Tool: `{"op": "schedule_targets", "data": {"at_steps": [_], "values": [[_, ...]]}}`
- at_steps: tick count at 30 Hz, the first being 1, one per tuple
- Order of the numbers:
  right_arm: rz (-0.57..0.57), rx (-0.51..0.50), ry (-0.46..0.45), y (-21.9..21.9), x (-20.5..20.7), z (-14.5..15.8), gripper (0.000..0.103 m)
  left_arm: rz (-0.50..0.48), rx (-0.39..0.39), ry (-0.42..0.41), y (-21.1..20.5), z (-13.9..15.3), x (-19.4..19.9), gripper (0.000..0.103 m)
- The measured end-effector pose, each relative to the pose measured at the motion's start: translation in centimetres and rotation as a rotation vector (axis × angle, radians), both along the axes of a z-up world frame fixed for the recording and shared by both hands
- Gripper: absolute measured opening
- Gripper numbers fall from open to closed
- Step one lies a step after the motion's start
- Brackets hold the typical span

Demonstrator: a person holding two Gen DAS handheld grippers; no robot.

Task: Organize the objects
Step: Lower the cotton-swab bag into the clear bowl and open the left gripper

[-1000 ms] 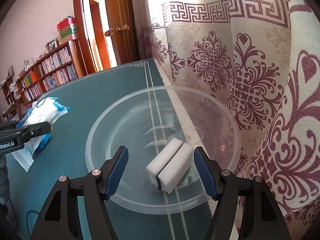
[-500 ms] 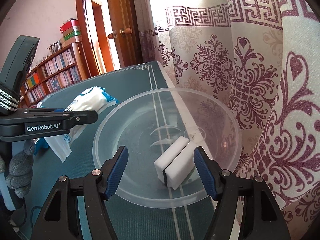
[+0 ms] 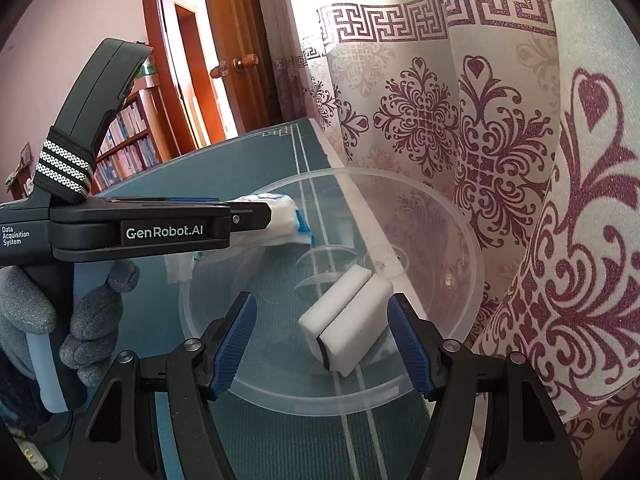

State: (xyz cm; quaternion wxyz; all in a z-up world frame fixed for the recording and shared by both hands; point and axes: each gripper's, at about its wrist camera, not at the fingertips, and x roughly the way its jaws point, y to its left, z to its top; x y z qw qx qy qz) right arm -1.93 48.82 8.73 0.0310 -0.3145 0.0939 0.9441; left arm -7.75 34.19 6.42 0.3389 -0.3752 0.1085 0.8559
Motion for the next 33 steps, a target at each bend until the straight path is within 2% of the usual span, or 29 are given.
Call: {"op": "schedule_targets", "data": {"at_steps": [7,12,21,33], "values": [[0.0,-0.003,0.006,-0.2,0.2,0.0,0.069,0.011,0.003,0.028,-0.9,0.5,0.6,0.083],[0.005,0.006,0.013,-0.6,0.3,0.2,0.069,0.038,-0.023,0.075,-1.4,0.6,0.8,0.088],[-0.021,0.052,0.016,-0.7,0.4,0.2,0.069,0.065,0.055,0.003,-3.4,1.1,0.6,0.093],[-0.014,0.066,0.016,-1.0,0.4,0.2,0.069,0.109,0.06,0.002,-5.1,0.5,1.4,0.097]]}}
